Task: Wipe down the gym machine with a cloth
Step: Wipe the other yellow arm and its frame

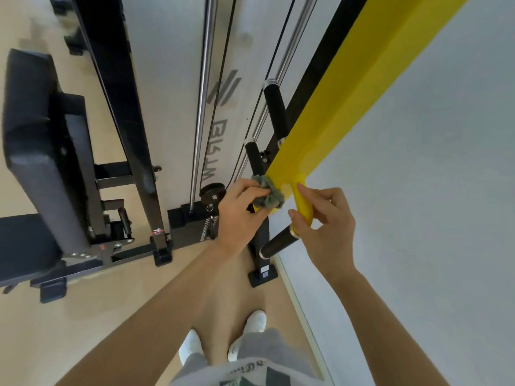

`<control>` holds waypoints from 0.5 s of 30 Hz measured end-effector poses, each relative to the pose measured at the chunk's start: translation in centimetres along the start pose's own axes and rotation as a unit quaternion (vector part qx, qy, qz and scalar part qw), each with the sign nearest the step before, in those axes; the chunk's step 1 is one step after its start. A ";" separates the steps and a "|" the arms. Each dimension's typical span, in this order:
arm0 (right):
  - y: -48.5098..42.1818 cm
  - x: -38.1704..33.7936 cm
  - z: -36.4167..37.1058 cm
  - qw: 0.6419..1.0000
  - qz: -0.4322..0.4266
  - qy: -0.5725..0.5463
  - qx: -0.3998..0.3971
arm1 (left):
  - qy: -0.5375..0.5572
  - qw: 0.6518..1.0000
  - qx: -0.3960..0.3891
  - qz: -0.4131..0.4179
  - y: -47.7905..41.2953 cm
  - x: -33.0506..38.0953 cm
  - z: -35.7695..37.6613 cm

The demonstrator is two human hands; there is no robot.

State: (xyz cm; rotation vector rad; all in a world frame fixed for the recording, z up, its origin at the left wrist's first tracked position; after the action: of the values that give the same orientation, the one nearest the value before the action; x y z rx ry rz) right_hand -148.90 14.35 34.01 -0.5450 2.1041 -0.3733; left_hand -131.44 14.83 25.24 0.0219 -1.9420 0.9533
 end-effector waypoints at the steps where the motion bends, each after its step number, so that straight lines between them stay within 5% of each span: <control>1: -0.1 0.0 0.0 1.000 -0.002 0.000 0.002 | 0.006 1.000 -0.006 -0.013 0.2 -0.7 0.4; 8: -0.4 0.4 -0.3 1.000 -0.005 0.020 -0.007 | -0.021 0.994 -0.057 -0.093 2.9 -5.0 2.7; 15: -0.1 0.6 0.1 1.000 -0.002 0.003 -0.005 | 0.024 0.997 0.042 -0.056 0.2 -0.8 0.4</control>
State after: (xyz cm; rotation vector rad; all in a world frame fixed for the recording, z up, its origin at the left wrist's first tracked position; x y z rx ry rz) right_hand -149.06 13.89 33.57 -0.5550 2.1108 -0.3684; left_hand -131.39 14.45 24.37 0.1535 -1.8355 0.9517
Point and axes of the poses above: each hand's wrist, its own y-axis away from the middle knuckle, its own z-axis out of the palm, x = y × z, the point moved 10 cm from there along -y, towards the middle knuckle, and after that the axes turned 5 degrees about -y, right-handed, at the moved point
